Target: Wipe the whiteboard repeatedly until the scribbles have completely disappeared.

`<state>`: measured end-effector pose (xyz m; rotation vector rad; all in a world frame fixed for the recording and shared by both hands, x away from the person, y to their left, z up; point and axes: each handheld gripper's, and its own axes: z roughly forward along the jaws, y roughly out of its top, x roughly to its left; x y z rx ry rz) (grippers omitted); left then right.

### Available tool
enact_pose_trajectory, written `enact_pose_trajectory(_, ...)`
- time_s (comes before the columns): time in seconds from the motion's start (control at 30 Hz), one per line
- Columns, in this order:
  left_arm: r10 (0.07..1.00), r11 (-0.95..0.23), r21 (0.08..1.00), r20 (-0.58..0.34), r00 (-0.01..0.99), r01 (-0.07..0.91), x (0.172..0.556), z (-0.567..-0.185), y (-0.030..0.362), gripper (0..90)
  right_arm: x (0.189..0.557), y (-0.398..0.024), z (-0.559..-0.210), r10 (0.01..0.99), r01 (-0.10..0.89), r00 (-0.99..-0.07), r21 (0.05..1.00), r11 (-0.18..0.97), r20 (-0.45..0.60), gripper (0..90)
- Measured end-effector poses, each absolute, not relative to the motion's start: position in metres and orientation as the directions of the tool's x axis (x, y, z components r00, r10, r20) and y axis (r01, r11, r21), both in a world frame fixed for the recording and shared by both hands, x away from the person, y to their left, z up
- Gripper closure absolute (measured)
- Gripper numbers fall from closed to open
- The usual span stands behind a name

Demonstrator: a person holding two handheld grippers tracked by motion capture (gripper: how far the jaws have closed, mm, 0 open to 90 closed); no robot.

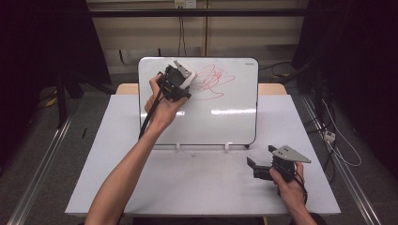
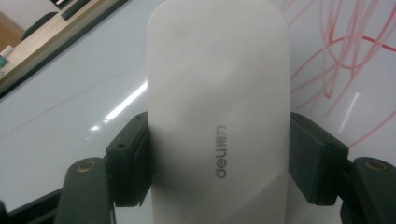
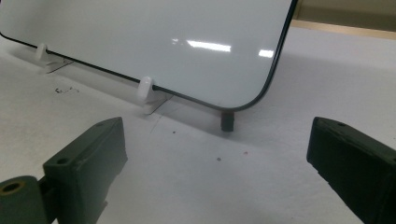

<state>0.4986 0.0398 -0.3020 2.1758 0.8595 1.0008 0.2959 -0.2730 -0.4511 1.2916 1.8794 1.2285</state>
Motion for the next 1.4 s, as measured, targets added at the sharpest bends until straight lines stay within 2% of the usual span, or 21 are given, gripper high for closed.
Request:
enact_pose_trajectory(0.37,0.699,-0.668,0.694,0.462,0.546,0.268,0.485,-0.316,0.025,31.1,0.296,-0.273,-0.451,0.918,0.423,-0.393,0.898,0.123,0.059,4.8)
enact_pose_trajectory(0.77,0.605,-0.745,0.637,0.518,0.605,0.198,0.452,-0.349,0.0,31.1,0.296,-0.273,-0.451,0.918,0.422,-0.393,0.898,0.123,0.059,4.8)
enact_pose_trajectory(1.1,0.592,-0.75,0.637,0.526,0.611,0.179,0.447,-0.354,-0.001,31.1,0.296,-0.273,-0.451,0.917,0.421,-0.393,0.899,0.123,0.059,4.8)
enact_pose_trajectory(1.4,0.623,-0.727,0.651,0.495,0.605,0.217,0.46,-0.339,0.008,31.2,0.295,-0.273,-0.451,0.919,0.427,-0.389,0.896,0.12,0.063,4.8)
